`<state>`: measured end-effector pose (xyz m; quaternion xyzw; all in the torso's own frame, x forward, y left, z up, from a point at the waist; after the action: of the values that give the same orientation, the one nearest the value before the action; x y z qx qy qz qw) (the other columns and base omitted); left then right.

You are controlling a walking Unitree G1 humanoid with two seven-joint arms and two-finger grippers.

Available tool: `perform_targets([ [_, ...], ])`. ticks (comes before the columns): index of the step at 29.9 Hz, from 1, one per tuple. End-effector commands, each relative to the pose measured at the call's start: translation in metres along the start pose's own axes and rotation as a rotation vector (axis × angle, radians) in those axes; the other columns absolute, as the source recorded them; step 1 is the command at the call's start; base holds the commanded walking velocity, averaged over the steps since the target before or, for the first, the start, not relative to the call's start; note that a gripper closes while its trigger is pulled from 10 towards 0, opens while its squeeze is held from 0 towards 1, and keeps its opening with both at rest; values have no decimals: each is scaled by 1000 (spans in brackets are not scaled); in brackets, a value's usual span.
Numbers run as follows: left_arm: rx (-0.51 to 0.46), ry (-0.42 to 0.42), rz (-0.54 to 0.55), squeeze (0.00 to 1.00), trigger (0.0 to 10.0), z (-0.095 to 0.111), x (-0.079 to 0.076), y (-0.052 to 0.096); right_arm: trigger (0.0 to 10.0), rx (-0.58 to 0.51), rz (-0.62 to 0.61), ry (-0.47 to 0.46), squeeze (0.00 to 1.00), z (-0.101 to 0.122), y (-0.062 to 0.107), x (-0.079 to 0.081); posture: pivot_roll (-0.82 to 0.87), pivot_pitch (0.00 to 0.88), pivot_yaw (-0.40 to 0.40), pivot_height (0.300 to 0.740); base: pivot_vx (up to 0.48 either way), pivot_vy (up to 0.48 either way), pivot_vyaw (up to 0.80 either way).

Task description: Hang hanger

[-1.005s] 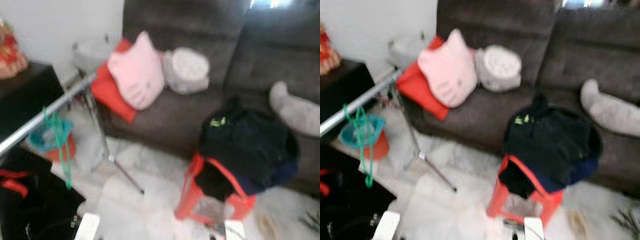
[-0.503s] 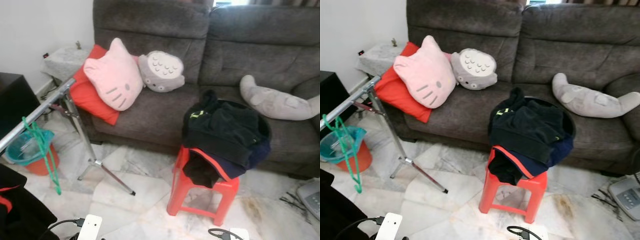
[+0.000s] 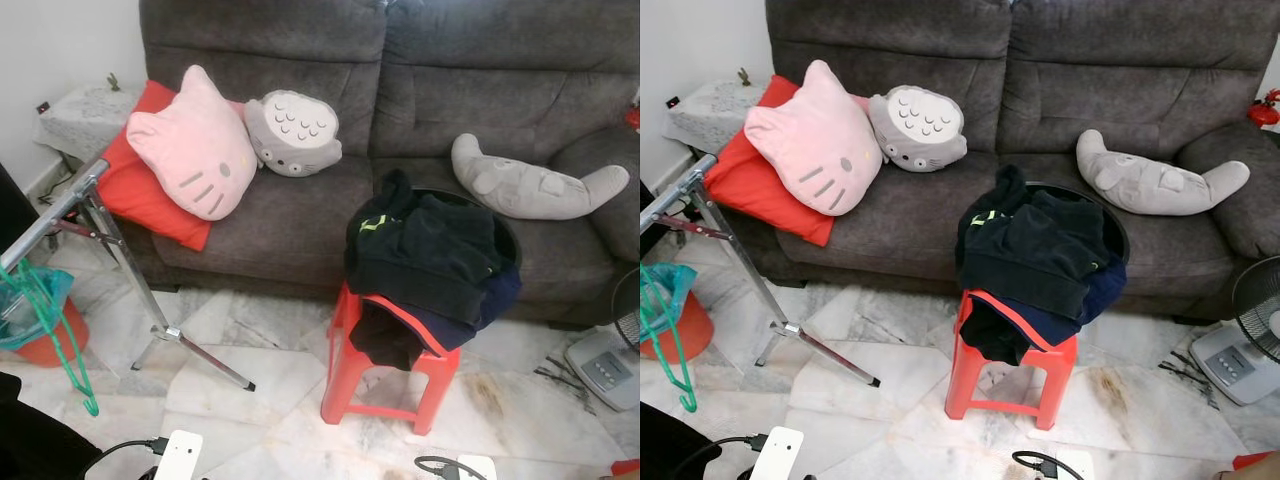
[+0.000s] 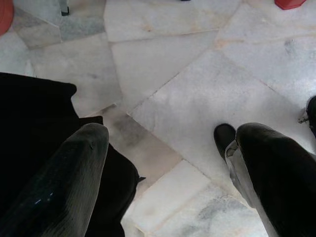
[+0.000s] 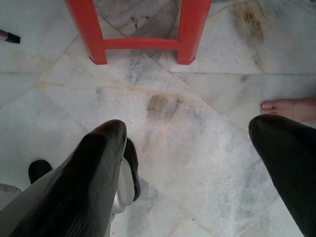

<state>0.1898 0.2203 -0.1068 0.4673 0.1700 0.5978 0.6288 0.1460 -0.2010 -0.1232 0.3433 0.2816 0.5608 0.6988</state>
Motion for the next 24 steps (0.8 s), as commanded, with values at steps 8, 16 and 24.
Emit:
perform_targets([
  [8,6,-21,11,0,10000,1,4,-1,10000,-1,1,-9,0,2,-1,1,37,0,-1,740,0,0,-702],
  [16,9,-15,11,0,10000,0,4,0,10000,-21,-7,-13,0,3,0,0,34,0,-1,740,0,0,-228],
  [24,10,0,11,0,10000,-3,3,0,10000,-18,0,-8,0,2,0,-1,40,0,-7,740,0,-146,0],
])
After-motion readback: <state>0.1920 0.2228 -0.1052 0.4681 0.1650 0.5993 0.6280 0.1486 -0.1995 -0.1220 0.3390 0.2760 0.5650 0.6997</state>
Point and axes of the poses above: a point about 5 cm out from each wrist's last joint towards the gripper, its own y axis pointing back from the gripper into the wrist, its own z axis along the axis of the wrist's last joint, x = y × z, the point moved 3 cm from there along -y, pointing out of the wrist towards the gripper, and after that the axes turned 8 degrees about -y, right-handed, at the moved point
